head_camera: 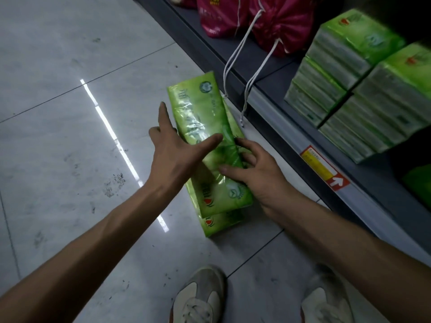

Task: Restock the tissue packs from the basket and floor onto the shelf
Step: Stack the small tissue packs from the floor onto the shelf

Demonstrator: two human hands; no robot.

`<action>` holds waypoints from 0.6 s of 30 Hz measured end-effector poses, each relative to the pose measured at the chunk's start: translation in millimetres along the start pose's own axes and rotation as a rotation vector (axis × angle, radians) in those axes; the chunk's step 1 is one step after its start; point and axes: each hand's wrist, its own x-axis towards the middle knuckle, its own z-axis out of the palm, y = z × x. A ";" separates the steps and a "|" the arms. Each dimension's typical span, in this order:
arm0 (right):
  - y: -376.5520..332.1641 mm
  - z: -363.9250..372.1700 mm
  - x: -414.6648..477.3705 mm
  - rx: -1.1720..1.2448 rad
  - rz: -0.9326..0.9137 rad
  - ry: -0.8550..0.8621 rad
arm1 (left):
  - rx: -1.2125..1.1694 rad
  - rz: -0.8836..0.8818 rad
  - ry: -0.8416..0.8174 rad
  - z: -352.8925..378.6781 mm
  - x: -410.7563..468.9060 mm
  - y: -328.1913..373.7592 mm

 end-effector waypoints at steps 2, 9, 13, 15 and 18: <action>4.5 -12.4 3.3 0.158 0.042 -0.016 | -0.037 -0.031 -0.016 -0.4 -2.4 -4.9; 15.6 -39.2 3.9 0.323 0.089 -0.091 | -0.400 -0.323 -0.328 1.9 -11.1 -14.1; 11.9 -43.2 2.9 0.282 0.092 -0.067 | -0.496 -0.335 -0.320 6.2 -11.8 -11.4; 8.0 -41.4 2.0 0.205 0.063 -0.021 | -0.520 -0.334 -0.273 8.0 -13.1 -6.7; 2.3 -36.3 -1.3 0.040 0.014 -0.035 | -0.443 -0.287 -0.213 12.6 -15.9 -0.6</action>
